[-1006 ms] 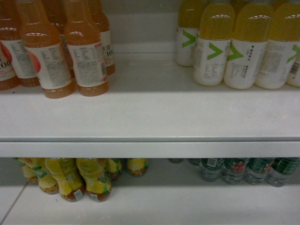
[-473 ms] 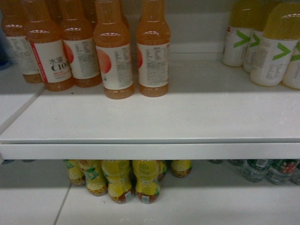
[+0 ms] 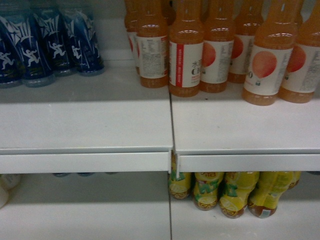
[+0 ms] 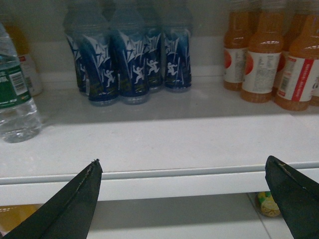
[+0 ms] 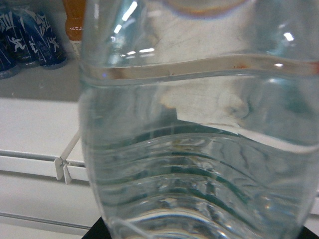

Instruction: Move water from second to third shelf

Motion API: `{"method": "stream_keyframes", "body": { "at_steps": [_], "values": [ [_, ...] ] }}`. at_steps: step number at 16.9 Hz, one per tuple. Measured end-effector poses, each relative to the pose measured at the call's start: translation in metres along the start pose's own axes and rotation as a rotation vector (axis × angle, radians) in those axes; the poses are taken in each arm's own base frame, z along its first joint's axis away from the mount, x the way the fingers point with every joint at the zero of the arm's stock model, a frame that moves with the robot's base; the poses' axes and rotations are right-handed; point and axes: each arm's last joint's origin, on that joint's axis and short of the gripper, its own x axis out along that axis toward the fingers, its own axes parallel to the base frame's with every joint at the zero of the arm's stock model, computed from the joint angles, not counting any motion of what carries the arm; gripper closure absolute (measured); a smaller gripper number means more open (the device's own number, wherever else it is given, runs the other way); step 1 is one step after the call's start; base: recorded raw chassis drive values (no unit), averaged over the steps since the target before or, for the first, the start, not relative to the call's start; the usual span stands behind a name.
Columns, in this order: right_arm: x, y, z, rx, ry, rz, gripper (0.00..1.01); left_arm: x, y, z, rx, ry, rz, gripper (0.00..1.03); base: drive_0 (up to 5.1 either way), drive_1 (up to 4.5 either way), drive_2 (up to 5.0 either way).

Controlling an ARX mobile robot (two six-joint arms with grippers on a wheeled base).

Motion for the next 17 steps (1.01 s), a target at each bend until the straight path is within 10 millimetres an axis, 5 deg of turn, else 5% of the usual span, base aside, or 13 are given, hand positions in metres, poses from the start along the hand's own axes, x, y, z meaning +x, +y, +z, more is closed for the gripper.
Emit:
{"method": "stream_keyframes", "body": {
  "at_steps": [17],
  "values": [
    [0.0001,0.0,0.0,0.0,0.0,-0.001,0.61,0.0,0.0,0.0,0.0,0.0,0.0,0.05,-5.0,2.43,2.4]
  ]
}}
